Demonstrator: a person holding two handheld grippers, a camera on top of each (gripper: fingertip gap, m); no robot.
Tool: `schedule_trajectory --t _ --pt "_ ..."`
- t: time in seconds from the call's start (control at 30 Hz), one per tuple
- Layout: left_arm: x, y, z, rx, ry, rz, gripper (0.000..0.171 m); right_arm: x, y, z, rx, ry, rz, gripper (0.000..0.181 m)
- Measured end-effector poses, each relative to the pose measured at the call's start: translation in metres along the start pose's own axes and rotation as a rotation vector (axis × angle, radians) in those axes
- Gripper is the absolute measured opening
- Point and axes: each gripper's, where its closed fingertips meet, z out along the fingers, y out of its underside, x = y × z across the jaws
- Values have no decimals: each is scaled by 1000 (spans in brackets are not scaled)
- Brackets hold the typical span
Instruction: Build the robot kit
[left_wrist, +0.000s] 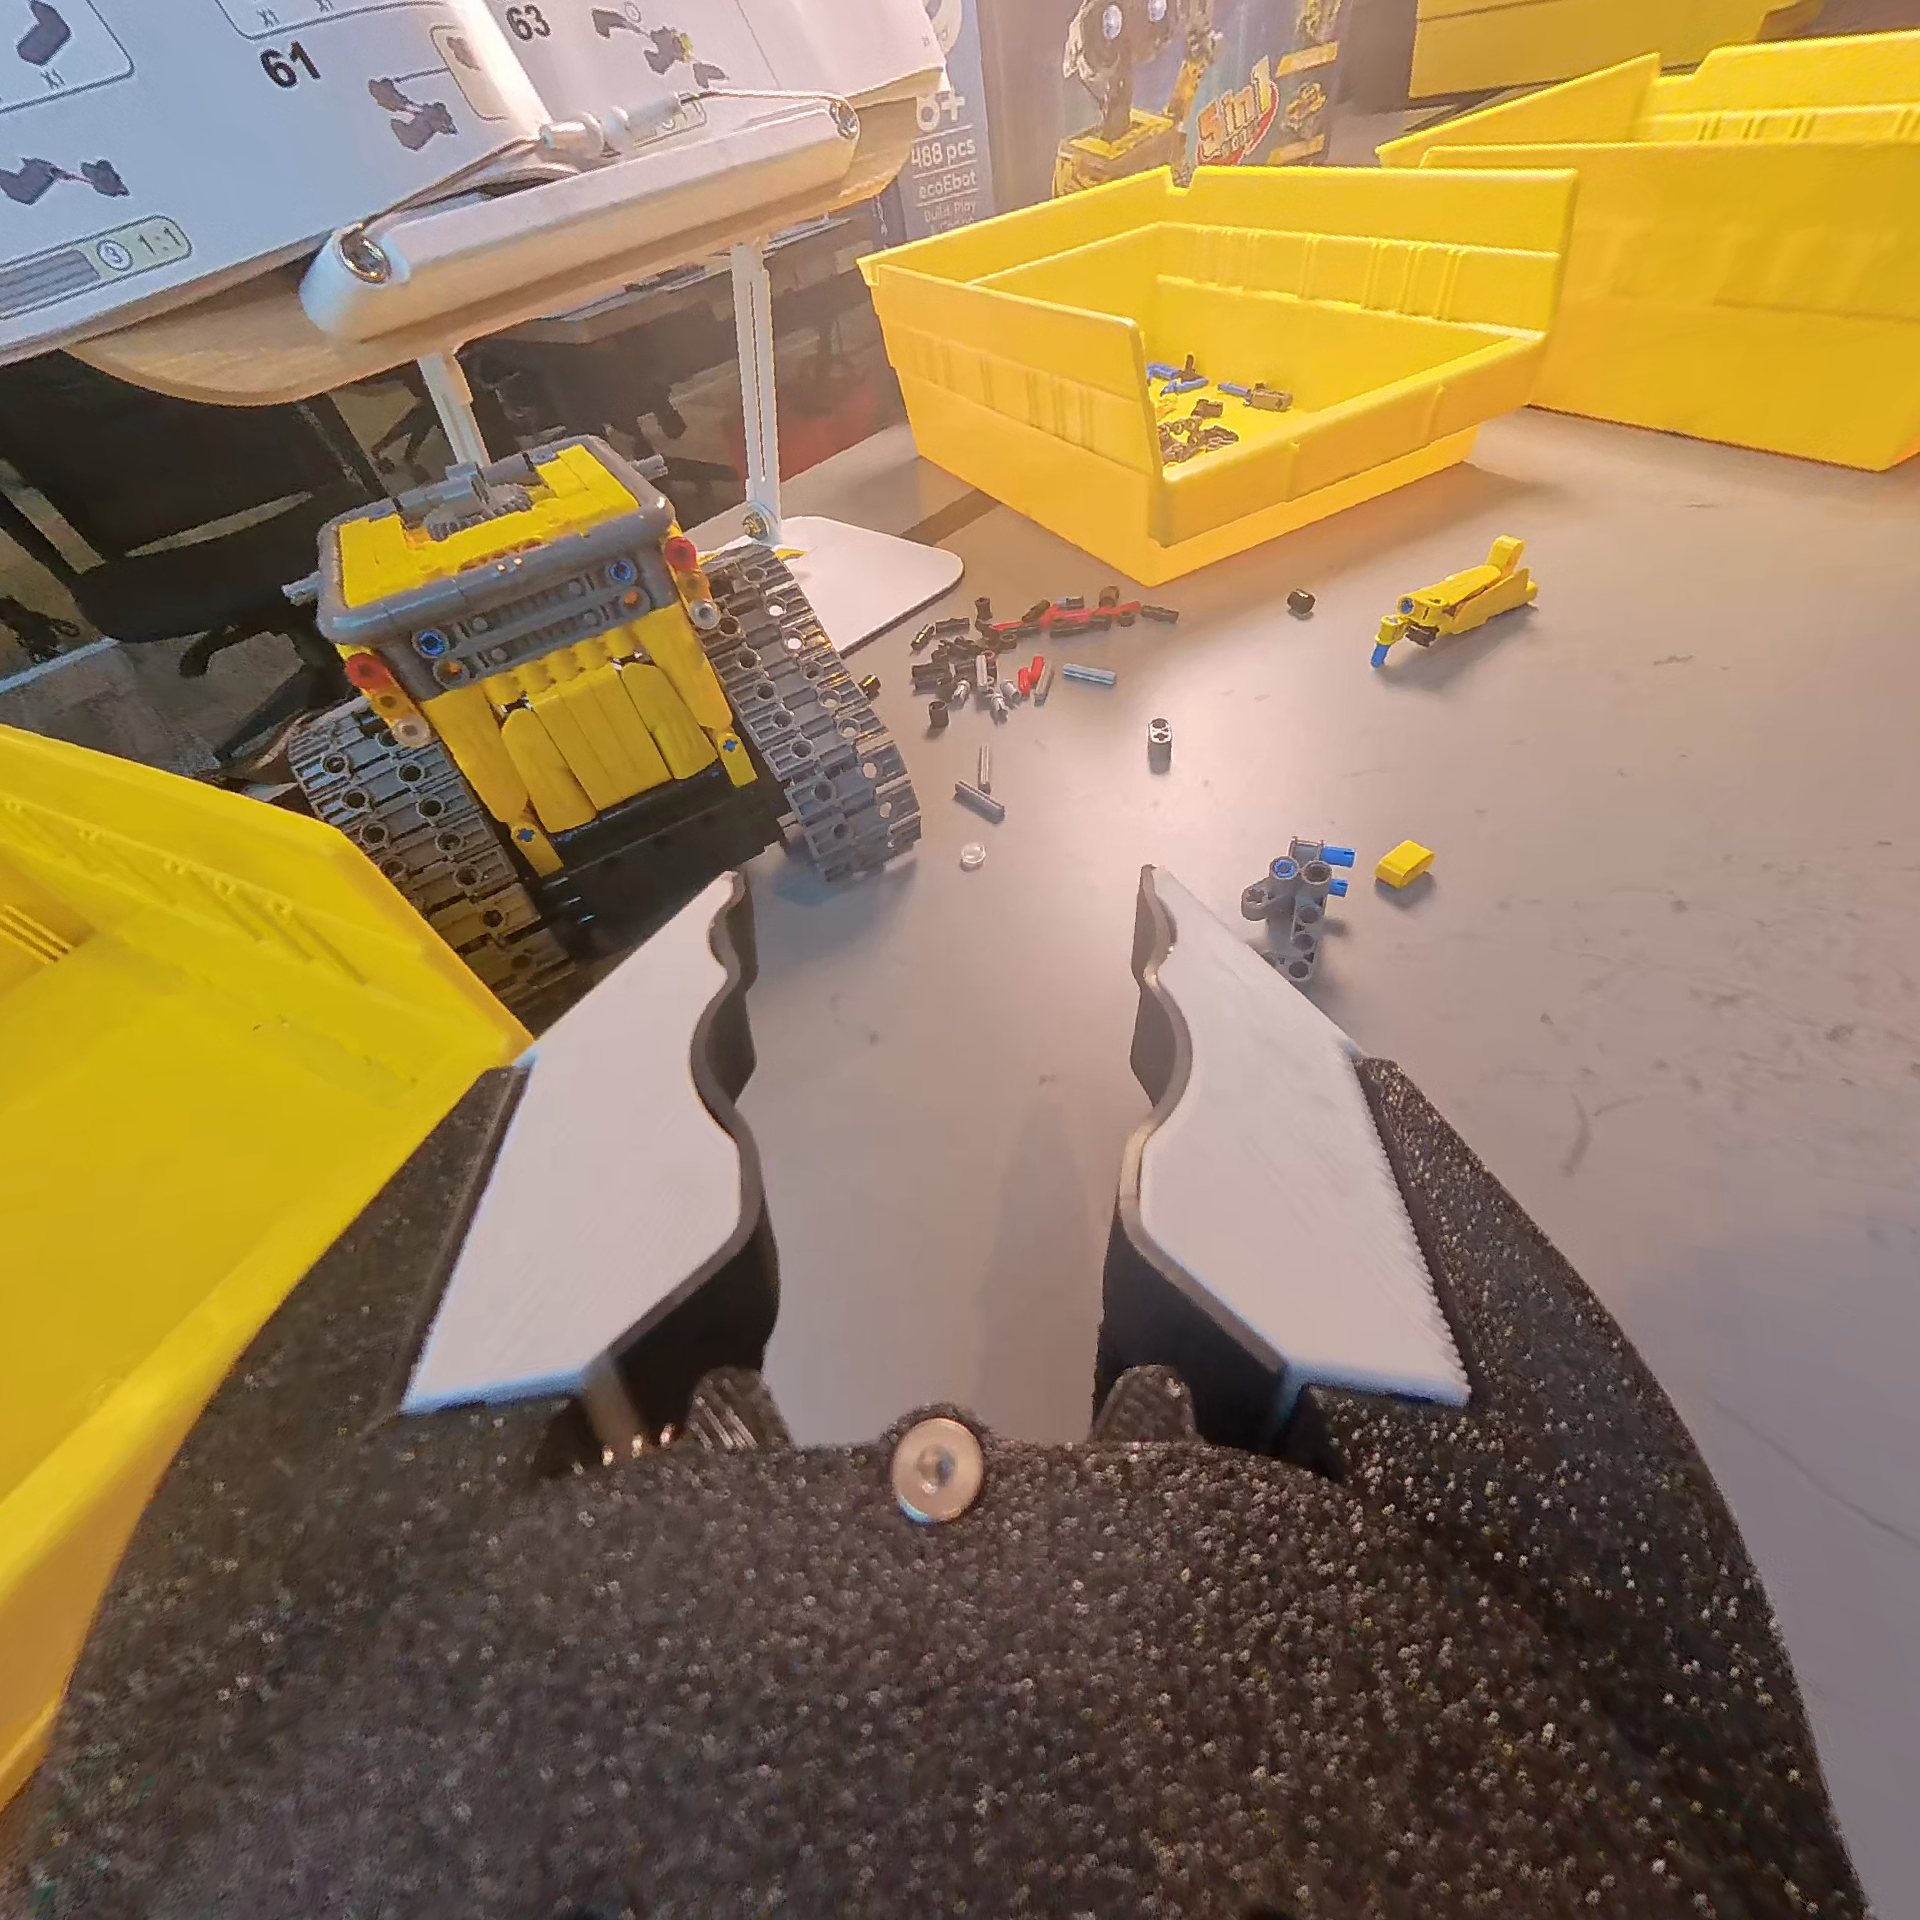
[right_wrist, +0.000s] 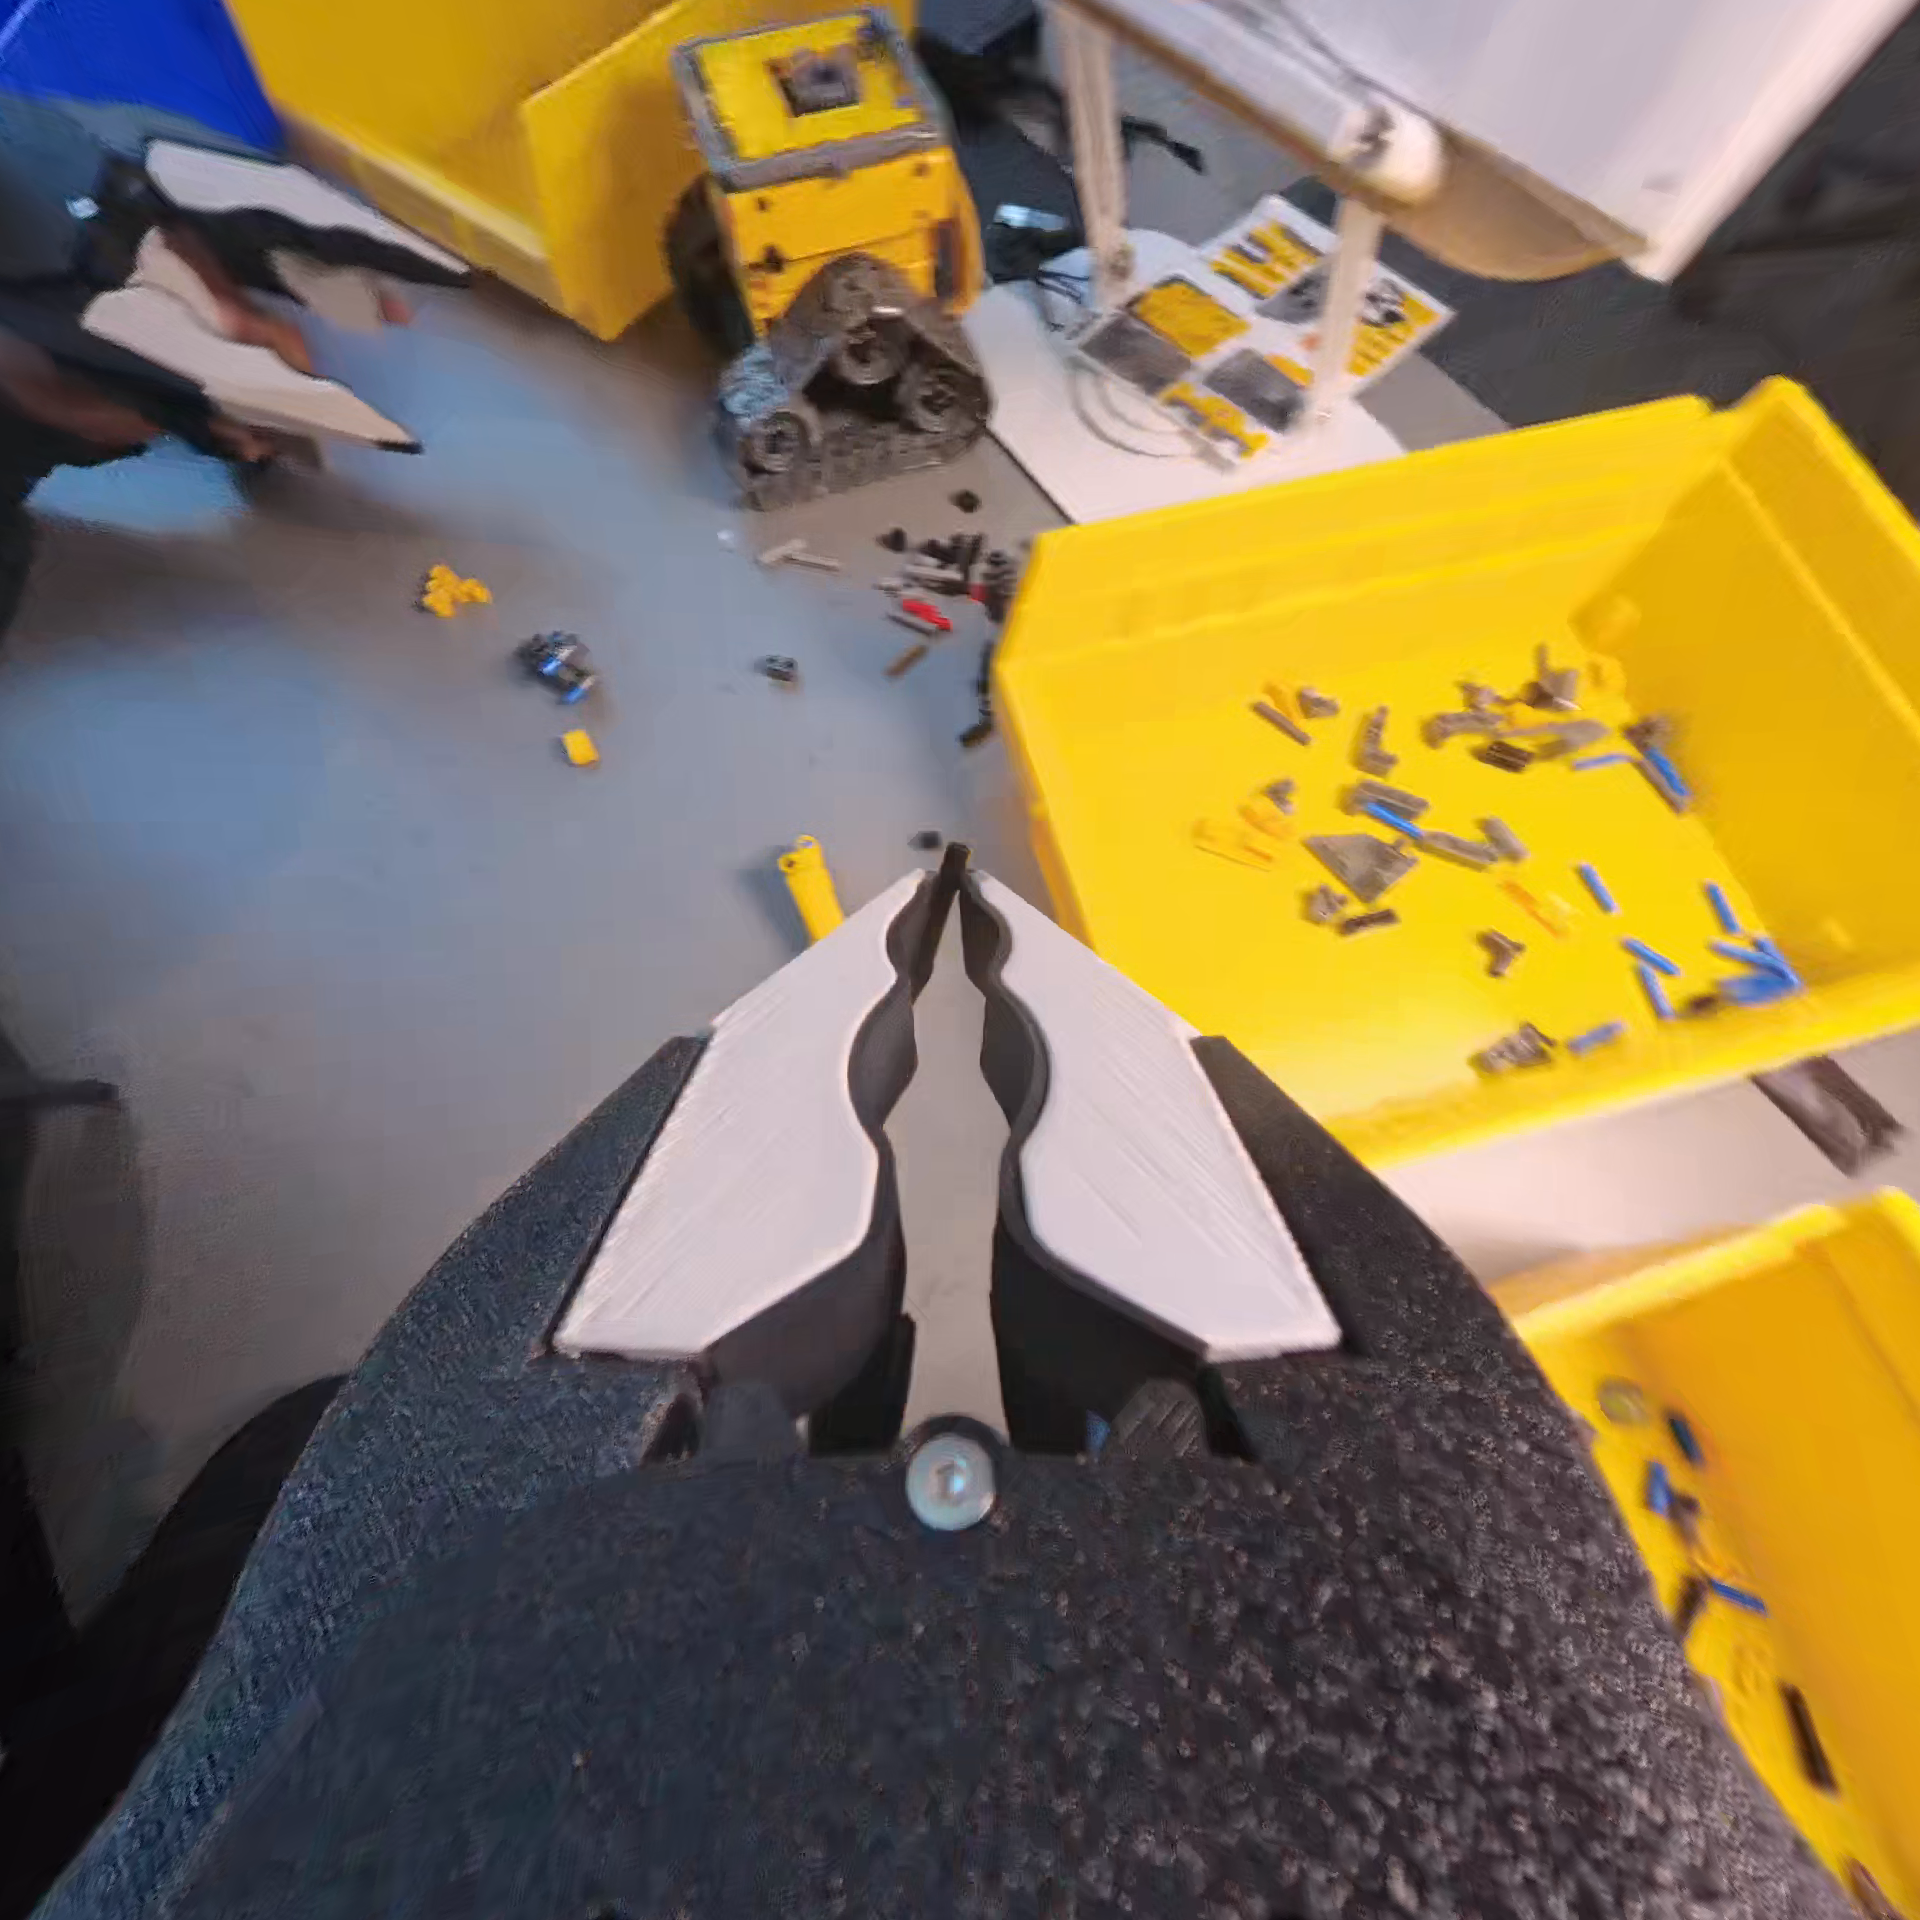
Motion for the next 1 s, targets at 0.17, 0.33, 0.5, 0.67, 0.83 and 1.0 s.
schedule_trajectory --t 0.17,0.33,0.5,0.67,0.83,1.0 --pt "2 -5 -4 16 -3 6 73 -91 13 93 -104 -194 -99 4" --pt "3 -13 -9 42 -11 4 72 -132 38 162 -200 -215 -132 4" --pt "2 -13 -9 43 -13 -48 71 -138 54 188 -277 -189 -151 4" --pt "-1 -14 -10 53 -14 -79 70 -137 58 190 -278 -177 -168 5" --pt "1 -12 -8 41 -14 -76 70 -135 42 190 -174 -192 -157 18" --pt "2 -11 -7 40 -6 -97 69 -95 -25 180 83 -88 -93 19"
